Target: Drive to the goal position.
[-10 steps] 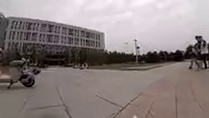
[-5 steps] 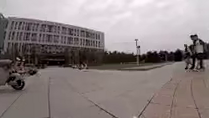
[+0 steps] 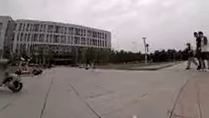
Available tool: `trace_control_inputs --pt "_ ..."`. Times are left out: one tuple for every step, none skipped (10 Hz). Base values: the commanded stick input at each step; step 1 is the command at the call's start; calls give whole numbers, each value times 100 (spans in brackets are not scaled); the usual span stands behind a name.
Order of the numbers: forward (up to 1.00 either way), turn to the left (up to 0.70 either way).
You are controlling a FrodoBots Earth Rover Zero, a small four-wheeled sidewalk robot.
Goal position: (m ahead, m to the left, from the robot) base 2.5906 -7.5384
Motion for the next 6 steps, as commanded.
trace_control_inputs --pt "85 31" --pt "85 31" --pt "85 29" --pt "85 13" --pt "85 3" --pt "85 0"
